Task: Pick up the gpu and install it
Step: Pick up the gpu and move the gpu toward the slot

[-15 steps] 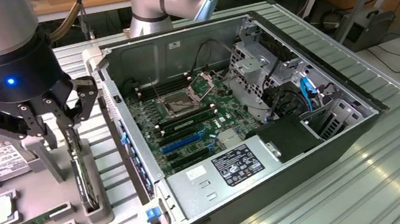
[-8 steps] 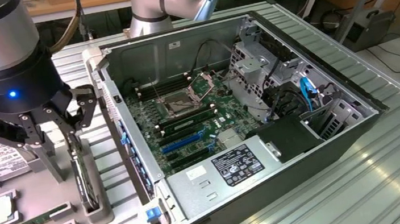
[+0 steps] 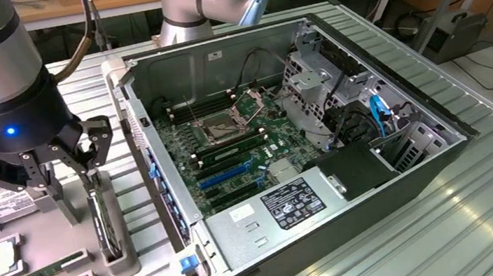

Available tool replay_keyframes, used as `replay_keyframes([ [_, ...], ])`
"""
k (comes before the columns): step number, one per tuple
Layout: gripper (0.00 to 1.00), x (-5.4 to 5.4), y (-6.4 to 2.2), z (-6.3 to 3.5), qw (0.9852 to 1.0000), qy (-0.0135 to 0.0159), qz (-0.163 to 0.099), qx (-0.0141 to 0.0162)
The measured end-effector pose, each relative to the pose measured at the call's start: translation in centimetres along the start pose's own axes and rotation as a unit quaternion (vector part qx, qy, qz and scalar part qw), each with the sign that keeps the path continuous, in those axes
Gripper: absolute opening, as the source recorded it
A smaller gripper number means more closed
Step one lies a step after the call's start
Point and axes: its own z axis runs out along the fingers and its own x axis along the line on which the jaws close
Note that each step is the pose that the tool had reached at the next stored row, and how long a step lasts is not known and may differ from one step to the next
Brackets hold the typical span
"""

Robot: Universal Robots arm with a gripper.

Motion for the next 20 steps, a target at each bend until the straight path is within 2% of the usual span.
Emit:
replay_keyframes([
  [8,0.42,0.1,0.79,1.86,1.0,0.0,-0.001,0.0],
  [16,0.42,-0.3,0.72,3.78,1.0,0.0001,-0.001,0.0],
  [20,0.42,-0.3,0.3,4.62,1.0,0.0001,-0.001,0.0],
])
